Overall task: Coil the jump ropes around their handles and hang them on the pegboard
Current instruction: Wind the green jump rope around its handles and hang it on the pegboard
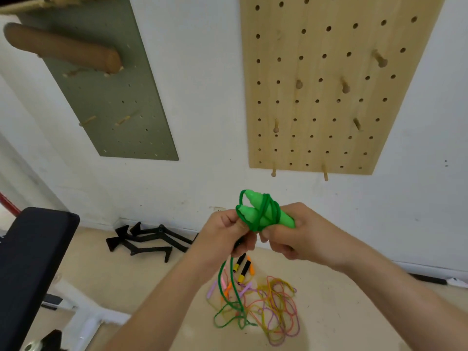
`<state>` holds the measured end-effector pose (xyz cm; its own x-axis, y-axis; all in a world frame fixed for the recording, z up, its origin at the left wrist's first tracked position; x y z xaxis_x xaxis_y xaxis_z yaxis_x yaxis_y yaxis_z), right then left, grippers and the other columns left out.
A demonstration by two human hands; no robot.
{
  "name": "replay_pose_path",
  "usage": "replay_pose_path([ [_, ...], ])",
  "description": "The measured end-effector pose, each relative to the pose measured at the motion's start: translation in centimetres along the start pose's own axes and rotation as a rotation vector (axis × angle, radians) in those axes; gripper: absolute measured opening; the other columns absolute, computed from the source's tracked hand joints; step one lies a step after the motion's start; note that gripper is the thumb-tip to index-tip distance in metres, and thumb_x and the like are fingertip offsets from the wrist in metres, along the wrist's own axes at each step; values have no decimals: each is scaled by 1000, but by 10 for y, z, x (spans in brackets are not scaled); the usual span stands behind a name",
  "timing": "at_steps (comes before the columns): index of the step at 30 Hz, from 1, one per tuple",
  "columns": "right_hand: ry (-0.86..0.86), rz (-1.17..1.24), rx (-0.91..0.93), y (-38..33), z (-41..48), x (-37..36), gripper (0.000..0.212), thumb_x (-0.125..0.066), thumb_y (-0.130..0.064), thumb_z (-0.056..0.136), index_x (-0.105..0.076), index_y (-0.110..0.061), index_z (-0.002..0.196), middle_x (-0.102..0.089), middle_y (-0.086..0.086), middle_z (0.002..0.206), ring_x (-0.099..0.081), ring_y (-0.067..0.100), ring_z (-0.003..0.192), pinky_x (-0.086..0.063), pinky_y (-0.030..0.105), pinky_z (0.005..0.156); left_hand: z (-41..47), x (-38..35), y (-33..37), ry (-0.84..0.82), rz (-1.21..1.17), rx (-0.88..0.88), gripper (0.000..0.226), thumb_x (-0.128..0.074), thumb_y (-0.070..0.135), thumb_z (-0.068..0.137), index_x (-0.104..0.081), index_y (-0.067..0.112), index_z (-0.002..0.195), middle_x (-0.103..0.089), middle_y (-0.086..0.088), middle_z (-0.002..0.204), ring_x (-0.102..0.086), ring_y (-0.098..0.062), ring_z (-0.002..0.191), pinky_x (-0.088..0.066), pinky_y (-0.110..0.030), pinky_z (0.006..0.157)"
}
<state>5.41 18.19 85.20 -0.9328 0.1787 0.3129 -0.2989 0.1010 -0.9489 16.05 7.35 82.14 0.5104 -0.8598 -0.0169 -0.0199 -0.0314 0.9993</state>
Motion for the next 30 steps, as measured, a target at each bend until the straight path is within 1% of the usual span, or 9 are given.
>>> replay_pose_path([
  [4,109,147,-113,15,6,1,17,-57,-17,84,-58,0,78,-37,5,56,-25,15,46,-16,23,43,-5,-7,-15,129,148,-7,34,-45,15,99,-69,22,75,-44,7,51,-34,-9,44,-27,-20,45],
  [8,255,60,-255,27,12,15,19,-56,-7,80,-41,-13,70,-38,6,58,-27,14,44,-17,22,43,-21,-19,-20,214,1171,-184,20,-45,34,97,-56,27,112,-59,3,62,-55,-20,58,-38,-31,54],
  [11,262,-178,-301,34,15,12,23,-61,-10,76,-42,-11,64,-39,3,55,-32,15,45,-25,22,45,-29,-32,-15,41,1669,-317,30,-84,28,57,-60,20,72,-46,2,38,-44,-17,29,-22,-20,39],
  [14,213,-453,-319,36,19,3,31,-64,-17,74,-39,-13,57,-39,-1,52,-35,14,46,-26,24,46,-30,-31,2,14,1840,-484,26,-72,7,37,-55,21,52,-39,7,35,-37,-12,27,-14,-17,44],
  [17,118,-725,-386,37,21,-2,24,-61,-23,76,-42,-15,63,-48,0,60,-44,16,53,-31,25,48,-36,-33,17,-42,1889,-682,25,-45,-3,48,-53,21,51,-42,6,41,-38,-12,34,-15,-18,43],
  [21,-96,-993,-422,32,19,-12,19,-54,-19,79,-40,-16,66,-45,-1,63,-39,14,52,-31,25,47,-30,-31,22,-123,1851,-928,24,-63,-3,56,-54,20,57,-42,4,48,-37,-14,42,-18,-20,42],
  [24,-217,-1049,-383,20,12,-14,15,-54,-21,80,-43,-16,70,-44,-1,64,-38,14,51,-30,24,46,-17,-20,23,-128,1724,-912,18,-77,17,66,-61,24,64,-50,8,54,-45,-14,46,-25,-21,41],
  [26,-263,-1021,-349,12,8,-10,21,-58,-27,79,-44,-16,69,-44,-2,62,-39,14,50,-30,24,46,-10,-11,26,-128,1544,-808,14,-60,33,79,-68,26,69,-61,11,60,-52,-12,52,-38,-19,42],
  [30,-274,-863,-228,-3,1,1,47,-57,-55,84,-54,-9,75,-43,-1,63,-39,13,53,-30,26,50,-4,3,30,-196,1041,-529,14,-61,33,80,-72,26,87,-69,11,86,-61,-3,78,-52,-30,67],
])
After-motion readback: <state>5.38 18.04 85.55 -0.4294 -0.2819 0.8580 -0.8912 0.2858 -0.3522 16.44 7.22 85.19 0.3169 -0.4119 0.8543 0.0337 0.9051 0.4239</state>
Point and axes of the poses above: each hand's wrist, its own z-axis towards the middle knuckle, its own x-axis out of the back of the hand, y = z × x, the point moved 3 cm from there along z, towards the middle knuckle
